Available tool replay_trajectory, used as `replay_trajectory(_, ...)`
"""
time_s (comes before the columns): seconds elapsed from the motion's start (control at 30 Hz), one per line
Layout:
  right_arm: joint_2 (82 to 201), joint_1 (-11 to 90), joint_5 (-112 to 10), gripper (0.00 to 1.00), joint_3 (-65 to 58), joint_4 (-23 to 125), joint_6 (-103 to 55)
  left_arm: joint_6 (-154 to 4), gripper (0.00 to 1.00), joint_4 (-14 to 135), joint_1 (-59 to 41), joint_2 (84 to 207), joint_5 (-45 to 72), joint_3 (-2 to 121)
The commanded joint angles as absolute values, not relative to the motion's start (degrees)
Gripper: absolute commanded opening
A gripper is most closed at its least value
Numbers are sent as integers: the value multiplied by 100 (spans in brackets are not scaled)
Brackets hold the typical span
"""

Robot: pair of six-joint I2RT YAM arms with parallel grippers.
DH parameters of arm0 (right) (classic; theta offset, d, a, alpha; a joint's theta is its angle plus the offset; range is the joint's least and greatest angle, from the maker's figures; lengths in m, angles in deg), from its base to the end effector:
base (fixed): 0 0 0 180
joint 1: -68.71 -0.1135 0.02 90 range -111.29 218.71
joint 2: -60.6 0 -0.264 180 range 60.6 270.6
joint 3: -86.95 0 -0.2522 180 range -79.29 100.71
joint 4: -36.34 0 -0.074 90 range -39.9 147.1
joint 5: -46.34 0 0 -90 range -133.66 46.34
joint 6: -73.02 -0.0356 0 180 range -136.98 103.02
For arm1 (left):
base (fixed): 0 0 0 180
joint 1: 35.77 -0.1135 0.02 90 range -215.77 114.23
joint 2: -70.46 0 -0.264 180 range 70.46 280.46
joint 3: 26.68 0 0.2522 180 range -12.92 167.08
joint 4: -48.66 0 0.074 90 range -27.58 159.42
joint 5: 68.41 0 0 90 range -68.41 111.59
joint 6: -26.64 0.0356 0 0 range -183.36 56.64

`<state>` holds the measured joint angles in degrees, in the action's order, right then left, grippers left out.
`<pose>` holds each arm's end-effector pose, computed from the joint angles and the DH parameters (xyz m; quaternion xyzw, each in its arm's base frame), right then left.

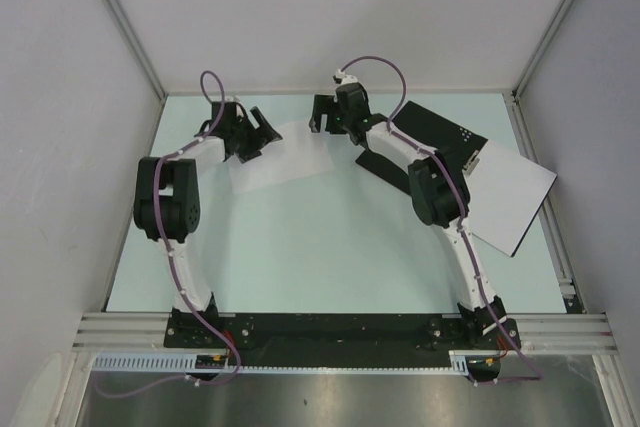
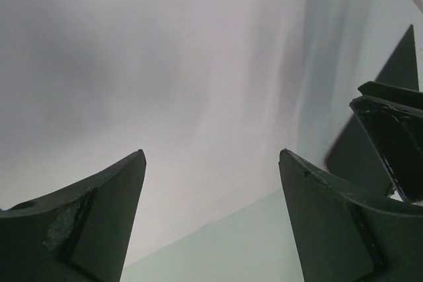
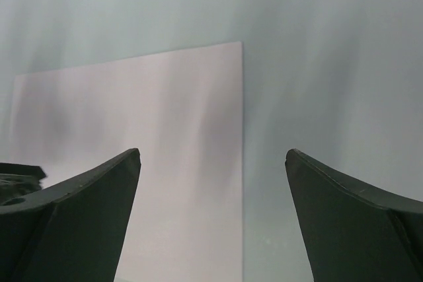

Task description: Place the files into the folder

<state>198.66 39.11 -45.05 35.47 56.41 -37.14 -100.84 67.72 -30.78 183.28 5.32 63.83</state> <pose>0.4868 0.2775 0.1940 -0.0772 0.8608 0.2211 0.4518 0.4344 -0.0479 0.1896 -0.1964 0.8824 -0.2678 0.3332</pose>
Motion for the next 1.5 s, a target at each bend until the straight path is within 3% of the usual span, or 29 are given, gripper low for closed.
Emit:
replay_trajectory(0.0, 20429, 3751, -4587, 100, 4462, 6238, -4202, -10572, 88, 6892, -3085, 18630, 752, 6671)
replay_trajectory(0.53, 20905, 3540, -4743, 98, 4675, 6821, -4878, -11249, 88, 6893, -3085, 18665, 1060, 6083)
replay_trajectory(0.67, 20755, 3514, -5603, 97, 4104, 6136, -5467, -11354, 88, 6752, -3076, 18657, 955, 5969)
replay_trajectory(1.0, 20141, 3575, -6448, 96, 3199, 4742, -6381, -11337, 88, 6682, -3050, 18639, 858, 5880)
replay_trajectory(1.17, 19885, 3619, -6572, 97, 2812, 4160, -7014, -11284, 88, 6708, -3050, 18630, 797, 5837)
replay_trajectory(1.47, 19217, 3874, -6484, 98, 940, 2542, -8816, -11144, 88, 6699, -3041, 18507, 788, 5713)
